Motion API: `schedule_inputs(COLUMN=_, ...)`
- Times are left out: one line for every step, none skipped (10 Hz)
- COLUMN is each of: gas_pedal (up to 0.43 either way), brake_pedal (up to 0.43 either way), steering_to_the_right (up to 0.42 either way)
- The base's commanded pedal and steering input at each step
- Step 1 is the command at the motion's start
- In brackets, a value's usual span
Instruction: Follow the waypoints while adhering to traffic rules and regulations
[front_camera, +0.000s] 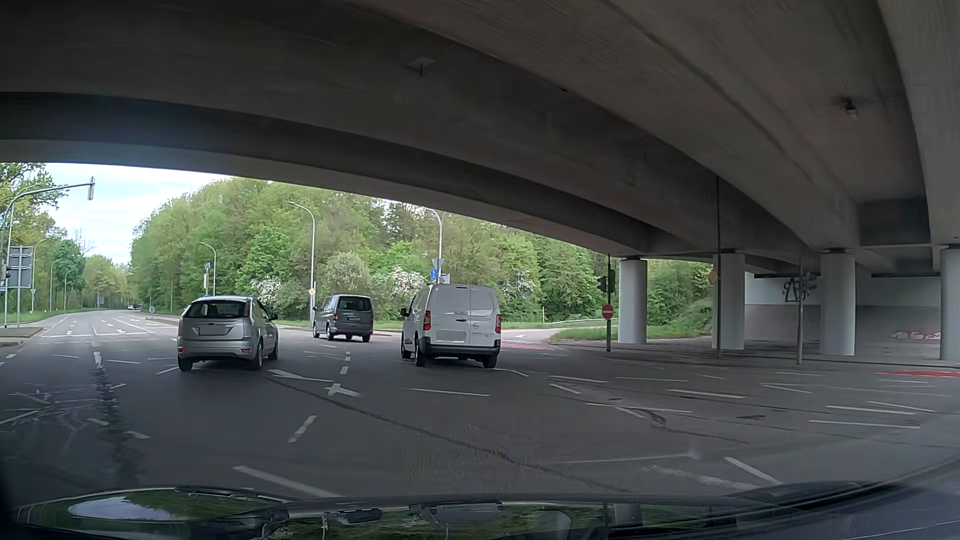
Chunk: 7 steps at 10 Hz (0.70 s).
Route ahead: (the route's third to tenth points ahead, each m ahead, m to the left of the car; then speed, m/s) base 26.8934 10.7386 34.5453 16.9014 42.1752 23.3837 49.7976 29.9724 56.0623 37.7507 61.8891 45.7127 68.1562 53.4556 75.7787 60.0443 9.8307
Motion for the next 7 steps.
schedule_inputs(gas_pedal=0.098, brake_pedal=0.0, steering_to_the_right=-0.06)
schedule_inputs(gas_pedal=0.098, brake_pedal=0.0, steering_to_the_right=-0.062)
schedule_inputs(gas_pedal=0.087, brake_pedal=0.0, steering_to_the_right=-0.063)
schedule_inputs(gas_pedal=0.079, brake_pedal=0.0, steering_to_the_right=-0.063)
schedule_inputs(gas_pedal=0.079, brake_pedal=0.0, steering_to_the_right=-0.065)
schedule_inputs(gas_pedal=0.079, brake_pedal=0.0, steering_to_the_right=-0.068)
schedule_inputs(gas_pedal=0.059, brake_pedal=0.0, steering_to_the_right=-0.069)
